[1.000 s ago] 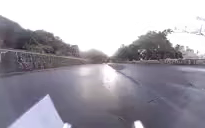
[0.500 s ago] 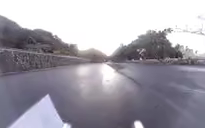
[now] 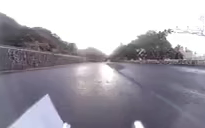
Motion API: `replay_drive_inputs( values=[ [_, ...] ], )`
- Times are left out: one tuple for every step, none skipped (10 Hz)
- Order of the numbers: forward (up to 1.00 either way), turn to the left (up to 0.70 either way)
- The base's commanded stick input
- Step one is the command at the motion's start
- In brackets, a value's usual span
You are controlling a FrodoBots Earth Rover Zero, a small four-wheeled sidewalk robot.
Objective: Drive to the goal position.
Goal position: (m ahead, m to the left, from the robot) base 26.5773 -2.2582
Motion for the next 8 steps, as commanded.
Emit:
replay_drive_inputs(
  values=[
    [0.5, 0.0],
    [0.5, 0.0],
    [0.5, -0.25],
    [0.5, -0.5],
    [0.5, -0.41],
    [0.5, -0.14],
    [0.5, 0.0],
    [0.5, 0.0]
  ],
)
